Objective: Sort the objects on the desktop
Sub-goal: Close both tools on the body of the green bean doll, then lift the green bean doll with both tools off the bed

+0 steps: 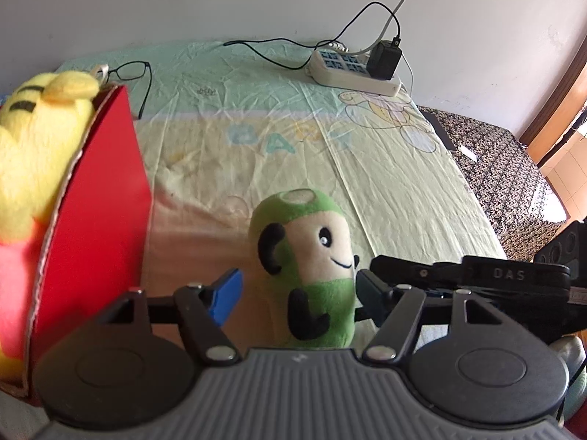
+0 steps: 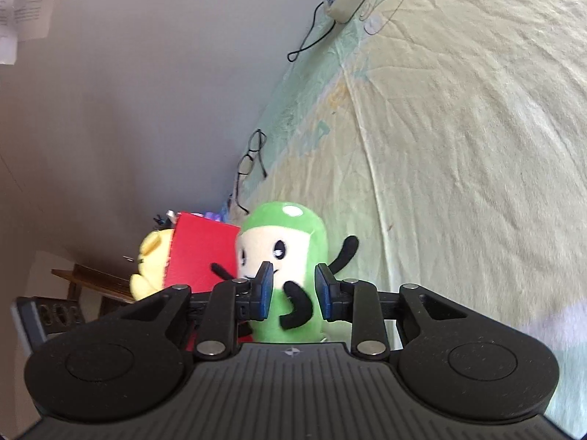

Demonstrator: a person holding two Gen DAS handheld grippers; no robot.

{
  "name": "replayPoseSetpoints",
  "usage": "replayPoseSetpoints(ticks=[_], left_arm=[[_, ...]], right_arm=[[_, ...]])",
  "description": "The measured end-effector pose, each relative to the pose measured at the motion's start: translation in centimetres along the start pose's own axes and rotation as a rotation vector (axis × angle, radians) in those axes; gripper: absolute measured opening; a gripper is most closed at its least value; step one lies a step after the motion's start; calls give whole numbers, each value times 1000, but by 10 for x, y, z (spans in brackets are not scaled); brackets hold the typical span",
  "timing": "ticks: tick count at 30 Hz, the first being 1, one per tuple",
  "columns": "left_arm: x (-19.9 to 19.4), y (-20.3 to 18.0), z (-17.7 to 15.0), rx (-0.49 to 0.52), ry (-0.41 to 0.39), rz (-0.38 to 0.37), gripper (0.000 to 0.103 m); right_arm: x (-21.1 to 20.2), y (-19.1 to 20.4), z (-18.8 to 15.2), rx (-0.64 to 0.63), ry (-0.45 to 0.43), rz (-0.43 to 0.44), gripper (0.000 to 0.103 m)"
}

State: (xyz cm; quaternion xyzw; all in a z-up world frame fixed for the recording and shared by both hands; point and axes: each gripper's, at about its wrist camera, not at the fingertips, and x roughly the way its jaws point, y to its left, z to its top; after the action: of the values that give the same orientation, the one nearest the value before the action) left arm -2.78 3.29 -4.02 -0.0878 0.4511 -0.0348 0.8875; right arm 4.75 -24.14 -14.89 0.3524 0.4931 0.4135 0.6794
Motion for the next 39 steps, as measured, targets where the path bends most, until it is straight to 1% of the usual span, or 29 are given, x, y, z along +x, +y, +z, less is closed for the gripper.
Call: replayPoseSetpoints(ticks=[2, 4, 6, 7, 8, 10, 13, 18, 22, 26, 33, 39], left_arm=[[6, -1, 1, 15, 16, 37, 69], [10, 0, 0, 23, 18, 63, 67], [8, 2, -1, 25, 8, 81, 67], [8, 4, -1, 21, 10, 82, 68], [9, 8, -2, 10, 13, 80, 68], [10, 13, -2, -15, 23, 71, 68], [12, 18, -3, -35, 27, 66, 69], [17, 21, -4, -42, 32, 76, 69], [20, 24, -1, -57, 43, 61, 69], [22, 13, -1, -4, 44, 72, 69], [22, -3, -4, 26, 62, 8, 69], [18, -23, -8, 74, 57, -51, 69]], right_arm=[[16, -2, 1, 2, 28, -8, 30], [29, 0, 2, 2, 58, 35, 34], [35, 7, 1, -27, 65, 18, 37], [38, 10, 2, -37, 69, 13, 44], [41, 11, 3, -34, 74, 10, 48], [45, 11, 4, -31, 92, 23, 50], [51, 13, 6, -43, 128, 33, 57], [63, 16, 5, -31, 176, 66, 56], [66, 12, 6, 18, 185, 92, 51], [58, 10, 4, 29, 181, 100, 48], [35, 11, -1, 36, 143, 65, 48], [5, 11, -9, 50, 73, 28, 48]])
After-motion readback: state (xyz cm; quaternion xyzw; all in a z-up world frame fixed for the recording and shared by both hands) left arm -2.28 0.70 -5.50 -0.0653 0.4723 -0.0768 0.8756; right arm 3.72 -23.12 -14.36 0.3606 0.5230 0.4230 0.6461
